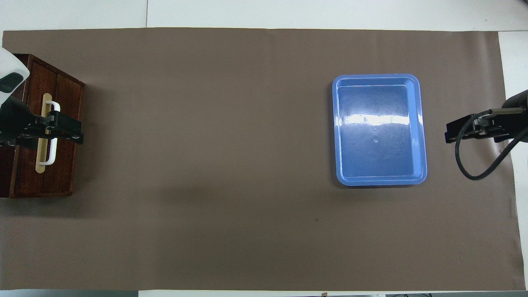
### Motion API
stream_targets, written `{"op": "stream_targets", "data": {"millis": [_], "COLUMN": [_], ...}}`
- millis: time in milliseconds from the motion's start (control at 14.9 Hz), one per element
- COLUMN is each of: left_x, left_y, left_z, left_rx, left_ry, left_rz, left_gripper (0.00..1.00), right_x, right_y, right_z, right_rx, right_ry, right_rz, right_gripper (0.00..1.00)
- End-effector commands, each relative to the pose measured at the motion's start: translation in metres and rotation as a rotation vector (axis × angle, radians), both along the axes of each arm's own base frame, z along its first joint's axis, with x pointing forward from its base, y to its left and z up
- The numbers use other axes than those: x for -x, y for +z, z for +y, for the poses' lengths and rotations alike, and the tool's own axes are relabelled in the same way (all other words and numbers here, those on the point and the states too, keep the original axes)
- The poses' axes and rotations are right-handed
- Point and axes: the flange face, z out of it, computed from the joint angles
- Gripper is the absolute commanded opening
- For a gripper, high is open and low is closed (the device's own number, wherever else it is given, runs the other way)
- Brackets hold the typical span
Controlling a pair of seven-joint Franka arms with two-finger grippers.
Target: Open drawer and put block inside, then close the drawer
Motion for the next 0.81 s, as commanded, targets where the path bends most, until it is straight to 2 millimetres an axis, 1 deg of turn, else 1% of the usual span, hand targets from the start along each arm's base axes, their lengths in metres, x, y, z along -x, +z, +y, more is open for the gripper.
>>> {"op": "stream_targets", "data": {"millis": [0, 403, 739], "left_x": [-0.0059, -0.0061, -0.0150], "left_y": [-0.0065, -0.0092, -0.0035], "left_z": [0.0093, 0.0093, 0.0158], "left_rx": [-0.004, -0.003, 0.005], "left_ry": [-0.021, -0.027, -0.009], "left_rz": [0.018, 0.016, -0.025], "left_gripper": [1.00, 1.00, 1.00], "right_x": [0.0033, 0.0033, 0.0033], "right_y": [0.0008, 0.0008, 0.0008], "right_z": [-0.0035, -0.0025, -0.0027], "right_rx": [0.013, 0.011, 0.013], "right_ry": [0.002, 0.002, 0.002], "right_rz": [-0.002, -0.002, -0.002], "right_gripper": [1.00, 1.00, 1.00]}}
